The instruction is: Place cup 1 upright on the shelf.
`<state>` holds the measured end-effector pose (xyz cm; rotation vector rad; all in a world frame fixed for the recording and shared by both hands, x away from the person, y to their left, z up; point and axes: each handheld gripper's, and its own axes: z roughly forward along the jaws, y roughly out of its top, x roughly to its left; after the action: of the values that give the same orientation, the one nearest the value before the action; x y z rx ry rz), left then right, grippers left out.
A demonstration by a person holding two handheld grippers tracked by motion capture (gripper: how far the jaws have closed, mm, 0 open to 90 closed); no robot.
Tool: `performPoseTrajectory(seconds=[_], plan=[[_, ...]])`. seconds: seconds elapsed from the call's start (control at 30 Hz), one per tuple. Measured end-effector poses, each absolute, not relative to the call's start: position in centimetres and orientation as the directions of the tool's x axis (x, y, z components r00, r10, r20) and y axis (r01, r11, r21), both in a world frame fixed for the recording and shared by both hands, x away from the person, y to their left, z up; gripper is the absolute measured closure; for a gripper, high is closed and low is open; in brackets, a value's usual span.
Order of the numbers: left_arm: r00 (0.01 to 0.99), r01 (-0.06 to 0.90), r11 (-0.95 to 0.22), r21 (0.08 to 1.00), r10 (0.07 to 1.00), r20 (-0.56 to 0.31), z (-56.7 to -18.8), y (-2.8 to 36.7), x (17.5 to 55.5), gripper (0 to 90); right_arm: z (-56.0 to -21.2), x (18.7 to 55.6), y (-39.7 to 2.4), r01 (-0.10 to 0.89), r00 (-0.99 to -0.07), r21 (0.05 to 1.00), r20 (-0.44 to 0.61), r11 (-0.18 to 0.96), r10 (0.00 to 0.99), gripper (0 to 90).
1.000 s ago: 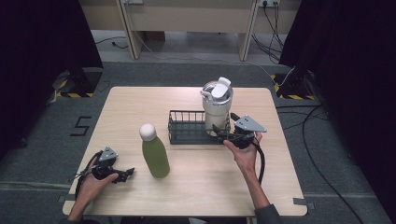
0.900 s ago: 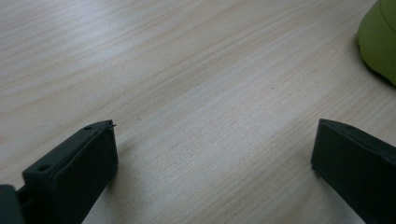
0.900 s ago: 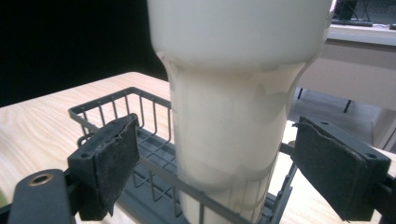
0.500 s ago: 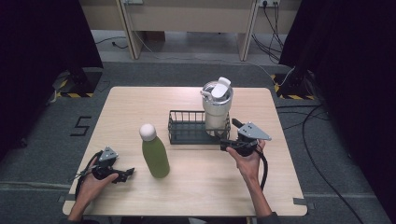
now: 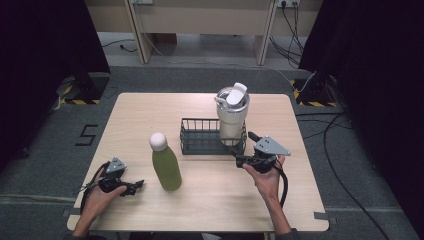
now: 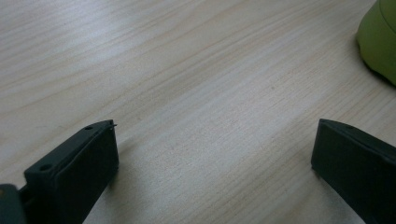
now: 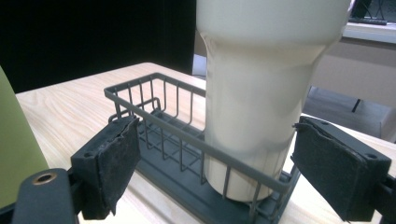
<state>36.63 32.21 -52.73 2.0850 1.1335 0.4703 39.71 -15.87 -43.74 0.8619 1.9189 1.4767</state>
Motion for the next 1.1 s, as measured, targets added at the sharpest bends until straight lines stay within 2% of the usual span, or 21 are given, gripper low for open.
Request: performPoseTrajectory(seconds=[0.53, 1.1], plan=[[0.55, 0.578, -0.366, 0.729, 0.835, -0.016, -52.7, 32.2, 36.6, 0.0, -44.8, 38.5, -16.8, 0.19, -0.642, 0.964, -0.023, 0.188, 0.766, 15.2], [0.55, 0.578, -0.366, 0.729, 0.835, -0.016, -52.7, 32.2, 36.6, 0.0, -45.7, 37.1, -17.0, 0.194, -0.644, 0.948, -0.072, 0.254, 0.762, 15.5]])
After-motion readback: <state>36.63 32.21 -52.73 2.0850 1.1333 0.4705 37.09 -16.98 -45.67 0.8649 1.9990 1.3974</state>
